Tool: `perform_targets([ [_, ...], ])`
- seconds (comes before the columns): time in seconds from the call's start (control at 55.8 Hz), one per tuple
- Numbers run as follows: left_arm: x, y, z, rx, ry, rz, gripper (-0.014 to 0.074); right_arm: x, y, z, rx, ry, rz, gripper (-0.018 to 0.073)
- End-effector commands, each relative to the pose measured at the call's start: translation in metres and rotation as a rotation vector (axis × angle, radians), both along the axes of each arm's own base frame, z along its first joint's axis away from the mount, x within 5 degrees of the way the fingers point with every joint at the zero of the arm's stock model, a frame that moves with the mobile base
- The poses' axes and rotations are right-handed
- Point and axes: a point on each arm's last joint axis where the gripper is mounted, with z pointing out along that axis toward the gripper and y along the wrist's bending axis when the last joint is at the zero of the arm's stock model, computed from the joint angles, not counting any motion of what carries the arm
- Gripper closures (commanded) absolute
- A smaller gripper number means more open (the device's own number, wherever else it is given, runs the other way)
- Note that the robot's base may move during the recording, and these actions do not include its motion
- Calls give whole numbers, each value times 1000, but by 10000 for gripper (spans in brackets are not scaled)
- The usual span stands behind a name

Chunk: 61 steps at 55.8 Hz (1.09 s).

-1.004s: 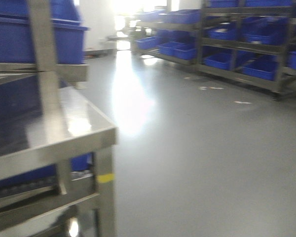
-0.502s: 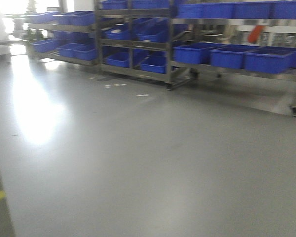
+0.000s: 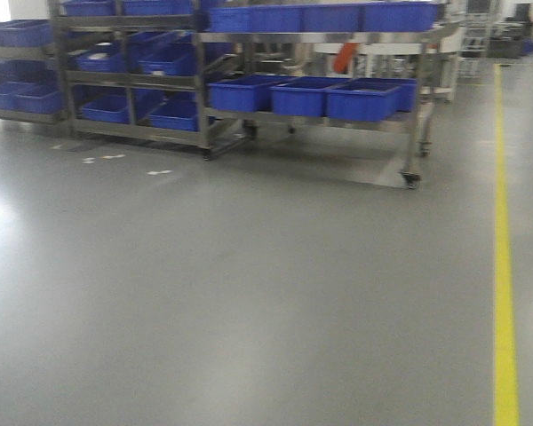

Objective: Pick and sort blue part to right shelf
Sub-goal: 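Drive the base to the blue bin shelf holding both parts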

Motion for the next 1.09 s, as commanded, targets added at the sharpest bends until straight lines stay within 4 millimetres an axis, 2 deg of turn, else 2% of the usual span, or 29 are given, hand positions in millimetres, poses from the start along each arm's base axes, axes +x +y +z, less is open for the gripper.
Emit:
perform_targets([
  [0.0,2,-1,16,-16,-92,-8,262,-4,-1,16,1,-123,11,361],
  [1.075,2,-1,16,-16,-92,-8,262,-4,-1,16,1,-123,11,361],
])
